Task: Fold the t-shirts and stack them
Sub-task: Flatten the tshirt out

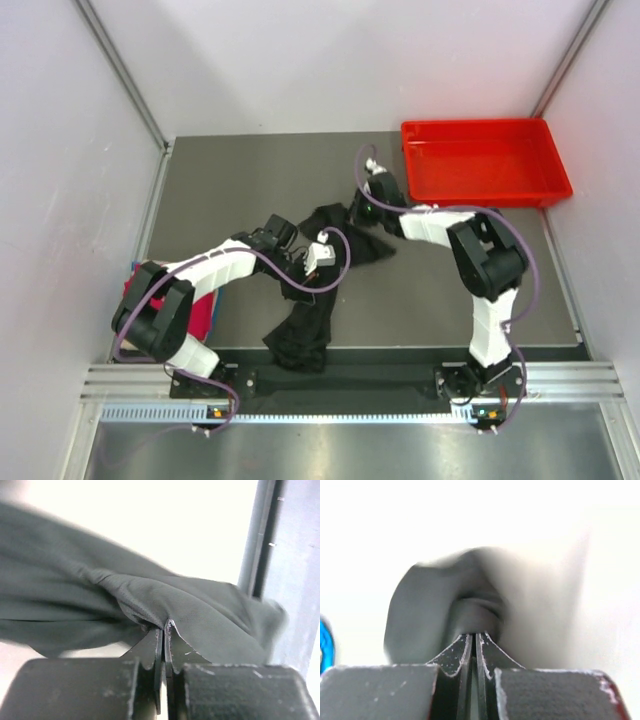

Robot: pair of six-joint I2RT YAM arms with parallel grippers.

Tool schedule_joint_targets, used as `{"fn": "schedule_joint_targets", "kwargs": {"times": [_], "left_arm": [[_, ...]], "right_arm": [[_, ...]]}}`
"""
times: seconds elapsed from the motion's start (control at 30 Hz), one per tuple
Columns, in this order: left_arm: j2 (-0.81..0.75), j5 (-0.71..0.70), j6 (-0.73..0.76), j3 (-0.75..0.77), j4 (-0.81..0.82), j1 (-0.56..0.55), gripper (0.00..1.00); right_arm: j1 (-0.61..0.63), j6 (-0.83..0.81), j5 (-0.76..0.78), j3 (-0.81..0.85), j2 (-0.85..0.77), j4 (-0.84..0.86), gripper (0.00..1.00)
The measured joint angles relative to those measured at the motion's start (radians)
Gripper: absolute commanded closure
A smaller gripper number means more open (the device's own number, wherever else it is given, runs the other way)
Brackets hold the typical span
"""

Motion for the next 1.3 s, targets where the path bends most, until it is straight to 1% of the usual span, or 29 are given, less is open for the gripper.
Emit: {"fn": "schedule_joint_targets", "kwargs": {"times": [0.03, 0.07, 0.1, 0.13, 0.17, 0.2, 0.23, 0.27, 0.3, 0.37, 0.4, 0.47, 0.53, 0.6, 0.67, 0.73, 0.8, 0.83, 0.9, 0.97, 1.07, 1.13, 1.2, 1.23, 1.3], "left_arm": [[-0.009, 0.019, 0.020, 0.003, -0.016, 0.000, 0.90], [-0.012, 0.034, 0.033, 0.011, -0.032, 0.000, 0.58], [-0.014, 0.047, 0.051, 0.025, -0.049, 0.000, 0.46], [-0.014, 0.061, 0.053, 0.040, -0.058, 0.000, 0.30], [-0.015, 0.074, 0.054, 0.057, -0.062, 0.000, 0.28], [-0.017, 0.074, 0.046, 0.071, -0.062, -0.001, 0.27], [-0.019, 0.076, 0.046, 0.087, -0.060, -0.001, 0.27], [-0.023, 0.071, 0.042, 0.100, -0.057, -0.001, 0.27], [-0.030, 0.061, 0.039, 0.113, -0.057, 0.002, 0.27], [-0.049, 0.047, 0.023, 0.130, -0.047, 0.019, 0.27], [-0.067, 0.039, 0.008, 0.131, -0.029, 0.041, 0.28], [-0.107, 0.001, -0.039, 0.130, 0.024, 0.124, 0.33], [-0.122, -0.081, -0.087, 0.132, 0.114, 0.225, 0.36], [-0.093, -0.159, -0.129, 0.150, 0.182, 0.316, 0.34], [-0.003, -0.232, -0.169, 0.206, 0.224, 0.393, 0.31], [0.114, -0.292, -0.193, 0.283, 0.241, 0.431, 0.30], [0.232, -0.348, -0.203, 0.356, 0.254, 0.444, 0.28], [0.280, -0.369, -0.203, 0.380, 0.257, 0.443, 0.28], [0.350, -0.406, -0.202, 0.409, 0.257, 0.437, 0.26], [0.400, -0.441, -0.197, 0.427, 0.256, 0.430, 0.26], [0.443, -0.478, -0.185, 0.451, 0.255, 0.421, 0.26], [0.452, -0.510, -0.181, 0.468, 0.261, 0.410, 0.25], [0.457, -0.528, -0.177, 0.470, 0.273, 0.396, 0.25], [0.457, -0.535, -0.172, 0.470, 0.280, 0.385, 0.26], [0.459, -0.538, -0.166, 0.470, 0.290, 0.366, 0.28]], "right_arm": [[-0.009, -0.015, -0.001, 0.085, 0.046, -0.018, 1.00], [-0.017, -0.033, -0.004, 0.195, 0.103, -0.052, 1.00], [-0.023, -0.047, -0.008, 0.294, 0.156, -0.070, 1.00], [-0.027, -0.059, -0.010, 0.389, 0.209, -0.083, 0.97], [-0.030, -0.070, -0.014, 0.495, 0.264, -0.111, 0.84], [-0.035, -0.081, -0.018, 0.595, 0.317, -0.132, 0.78], [-0.037, -0.089, -0.018, 0.655, 0.345, -0.148, 0.71], [-0.041, -0.099, -0.021, 0.709, 0.369, -0.177, 0.57], [-0.045, -0.105, -0.024, 0.742, 0.378, -0.200, 0.52], [-0.057, -0.130, -0.025, 0.751, 0.369, -0.223, 0.42], [-0.066, -0.141, -0.023, 0.734, 0.352, -0.238, 0.40], [-0.083, -0.172, -0.004, 0.631, 0.276, -0.245, 0.36], [-0.093, -0.200, 0.024, 0.493, 0.164, -0.266, 0.36], [-0.097, -0.221, 0.071, 0.322, 0.010, -0.274, 0.34], [-0.074, -0.232, 0.117, 0.152, -0.166, -0.268, 0.31], [-0.014, -0.241, 0.163, 0.038, -0.307, -0.264, 0.30], [0.092, -0.241, 0.208, -0.042, -0.414, -0.257, 0.27], [0.163, -0.240, 0.225, -0.071, -0.447, -0.253, 0.24], [0.273, -0.235, 0.248, -0.108, -0.470, -0.251, 0.22], [0.375, -0.217, 0.264, -0.134, -0.453, -0.263, 0.22], [0.457, -0.183, 0.289, -0.143, -0.387, -0.290, 0.23], [0.484, -0.164, 0.301, -0.143, -0.335, -0.295, 0.24], [0.502, -0.146, 0.309, -0.140, -0.274, -0.308, 0.30], [0.506, -0.137, 0.309, -0.139, -0.246, -0.314, 0.40], [0.509, -0.122, 0.306, -0.139, -0.202, -0.328, 0.54]]}}
